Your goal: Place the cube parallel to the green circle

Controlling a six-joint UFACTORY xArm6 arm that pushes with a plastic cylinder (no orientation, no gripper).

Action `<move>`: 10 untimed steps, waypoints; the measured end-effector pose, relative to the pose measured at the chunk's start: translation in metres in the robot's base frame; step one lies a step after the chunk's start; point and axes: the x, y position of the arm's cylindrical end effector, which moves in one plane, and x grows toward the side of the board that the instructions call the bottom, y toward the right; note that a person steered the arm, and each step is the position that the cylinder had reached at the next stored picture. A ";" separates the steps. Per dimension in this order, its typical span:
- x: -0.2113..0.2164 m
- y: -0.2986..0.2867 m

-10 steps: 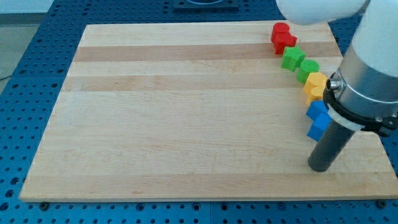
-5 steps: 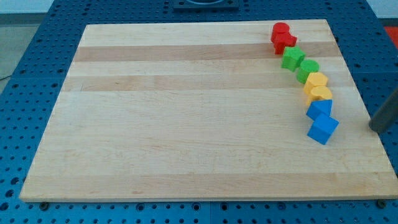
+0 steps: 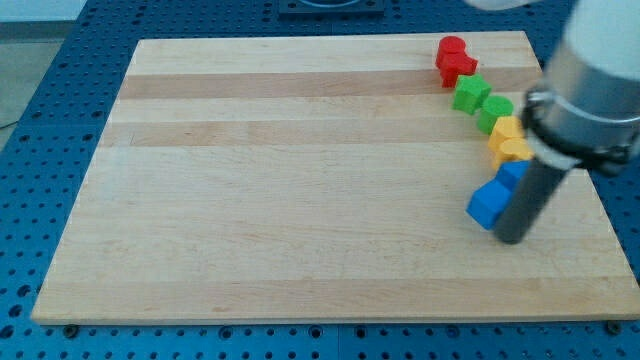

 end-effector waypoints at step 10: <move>0.031 0.036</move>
